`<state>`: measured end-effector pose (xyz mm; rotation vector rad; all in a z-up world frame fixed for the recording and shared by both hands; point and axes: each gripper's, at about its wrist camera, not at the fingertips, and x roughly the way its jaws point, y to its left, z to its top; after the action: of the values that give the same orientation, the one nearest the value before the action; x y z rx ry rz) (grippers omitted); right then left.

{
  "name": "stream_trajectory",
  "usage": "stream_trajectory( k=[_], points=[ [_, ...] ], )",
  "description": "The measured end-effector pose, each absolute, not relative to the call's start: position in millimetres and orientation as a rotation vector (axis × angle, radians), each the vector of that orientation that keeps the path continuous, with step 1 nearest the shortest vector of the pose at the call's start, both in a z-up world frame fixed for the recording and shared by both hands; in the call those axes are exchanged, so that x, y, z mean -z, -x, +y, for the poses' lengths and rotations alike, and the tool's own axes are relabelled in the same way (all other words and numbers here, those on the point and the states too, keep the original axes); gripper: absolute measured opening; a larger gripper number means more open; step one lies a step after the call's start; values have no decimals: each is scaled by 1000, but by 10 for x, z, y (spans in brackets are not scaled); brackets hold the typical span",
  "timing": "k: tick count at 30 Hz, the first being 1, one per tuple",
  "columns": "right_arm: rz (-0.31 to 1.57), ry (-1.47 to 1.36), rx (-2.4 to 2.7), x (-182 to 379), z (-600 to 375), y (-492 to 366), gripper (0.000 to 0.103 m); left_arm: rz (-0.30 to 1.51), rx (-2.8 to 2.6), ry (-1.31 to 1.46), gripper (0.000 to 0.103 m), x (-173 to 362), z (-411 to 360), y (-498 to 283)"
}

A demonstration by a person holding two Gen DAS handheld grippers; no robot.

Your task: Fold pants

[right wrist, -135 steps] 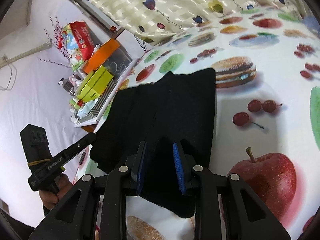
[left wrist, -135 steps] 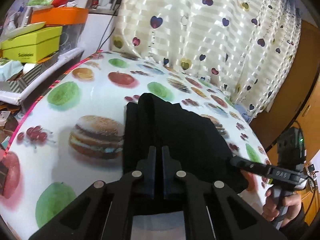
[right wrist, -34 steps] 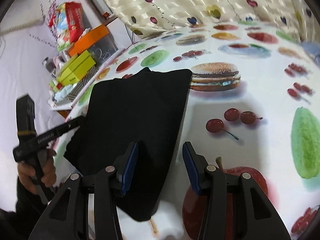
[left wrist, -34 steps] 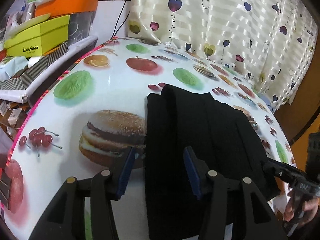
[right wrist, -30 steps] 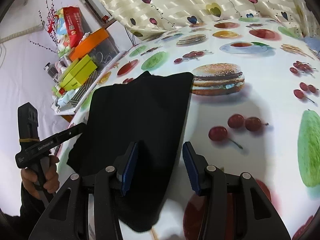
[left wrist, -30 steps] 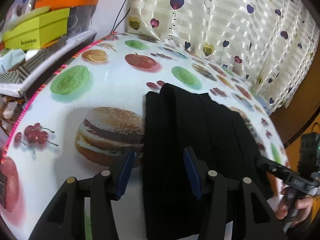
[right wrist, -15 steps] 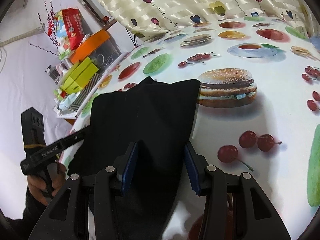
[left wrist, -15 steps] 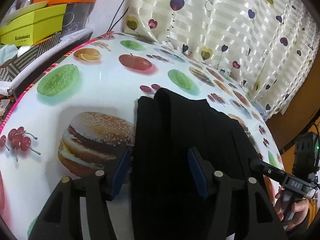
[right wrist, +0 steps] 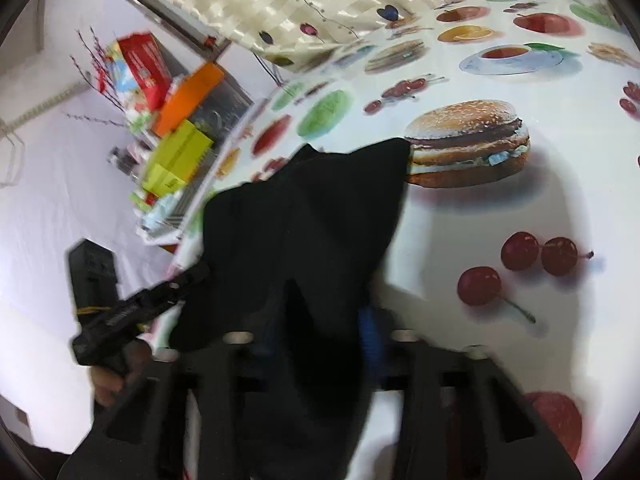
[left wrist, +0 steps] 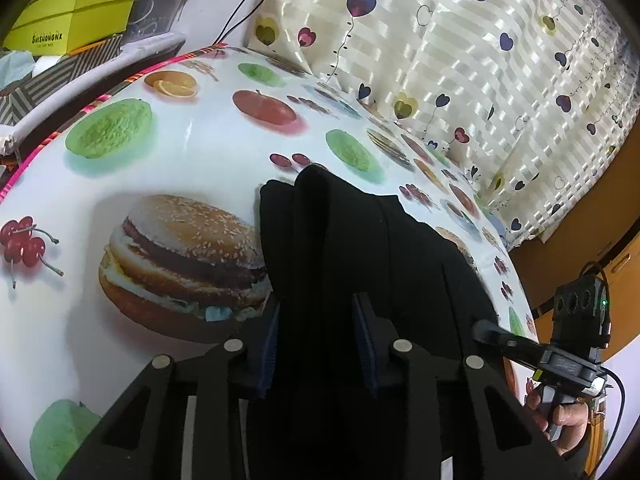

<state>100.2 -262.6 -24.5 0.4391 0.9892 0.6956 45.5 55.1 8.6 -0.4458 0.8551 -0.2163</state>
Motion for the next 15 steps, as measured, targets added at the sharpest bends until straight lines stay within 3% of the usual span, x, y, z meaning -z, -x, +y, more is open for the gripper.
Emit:
stream_trajectory(
  k=[5,15],
  points=[
    [972,-457,-698,220,-2643,-981,16,832,211,409,27,-176,495,-414],
    [878,-442,-764,-99,-2574,-856,13,779,249,371,18,-431,417,-346]
  ],
)
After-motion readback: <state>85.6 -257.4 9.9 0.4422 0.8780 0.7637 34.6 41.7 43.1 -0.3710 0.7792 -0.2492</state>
